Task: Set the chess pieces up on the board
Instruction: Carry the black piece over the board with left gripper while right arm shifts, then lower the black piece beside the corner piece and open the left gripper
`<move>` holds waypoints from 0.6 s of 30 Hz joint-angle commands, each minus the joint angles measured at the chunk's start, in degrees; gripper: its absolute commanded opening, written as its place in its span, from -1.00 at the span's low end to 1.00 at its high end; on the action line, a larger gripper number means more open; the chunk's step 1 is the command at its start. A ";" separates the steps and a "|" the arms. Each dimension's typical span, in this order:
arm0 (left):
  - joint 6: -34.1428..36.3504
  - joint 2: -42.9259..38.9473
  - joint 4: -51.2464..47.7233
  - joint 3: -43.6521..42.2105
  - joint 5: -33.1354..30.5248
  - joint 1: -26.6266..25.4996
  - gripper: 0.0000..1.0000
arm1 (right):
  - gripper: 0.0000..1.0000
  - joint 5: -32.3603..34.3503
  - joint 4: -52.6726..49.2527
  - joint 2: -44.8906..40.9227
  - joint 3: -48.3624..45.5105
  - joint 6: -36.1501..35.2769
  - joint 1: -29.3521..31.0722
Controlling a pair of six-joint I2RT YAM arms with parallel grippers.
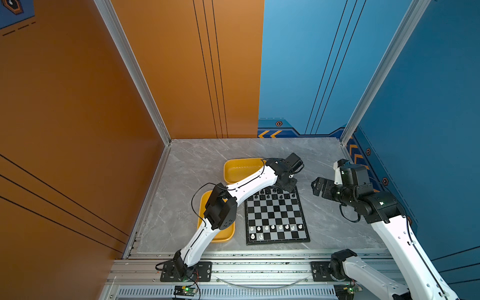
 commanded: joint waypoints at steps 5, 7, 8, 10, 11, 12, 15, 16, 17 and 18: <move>-0.21 3.47 -1.26 3.05 -0.72 -0.03 -1.00 | 0.99 -0.90 -3.11 -1.55 -0.39 -0.79 -1.15; -0.12 4.24 -1.21 3.38 -0.61 0.06 -1.00 | 0.99 -0.96 -3.55 -1.90 -0.51 -0.79 -1.43; -0.12 4.63 -1.21 3.43 -0.56 0.05 -1.00 | 0.99 -0.89 -3.76 -2.08 -0.45 -0.79 -1.55; 0.13 5.52 -1.22 3.94 -0.42 0.15 -1.00 | 1.00 -0.88 -4.07 -2.41 -0.47 -0.79 -1.70; 0.38 6.08 -1.24 4.33 -0.42 0.11 -1.00 | 0.99 -0.85 -4.19 -2.64 -0.51 -0.79 -1.88; 0.41 6.52 -1.21 4.67 -0.32 0.21 -1.00 | 0.99 -0.80 -4.34 -2.72 -0.52 -0.83 -2.00; 0.46 7.50 -1.21 5.59 -0.33 0.43 -1.00 | 0.99 -0.82 -4.63 -3.00 -0.69 -1.01 -2.50; 0.45 7.75 -1.25 5.86 -0.24 0.49 -1.00 | 1.00 -0.89 -4.72 -3.15 -0.76 -1.05 -2.64; 0.39 8.06 -1.22 6.12 -0.16 0.56 -1.00 | 1.00 -0.90 -4.85 -3.24 -0.85 -1.14 -2.81; 0.36 8.31 -1.21 6.39 -0.07 0.68 -1.00 | 0.99 -0.89 -4.87 -3.35 -0.95 -1.14 -3.01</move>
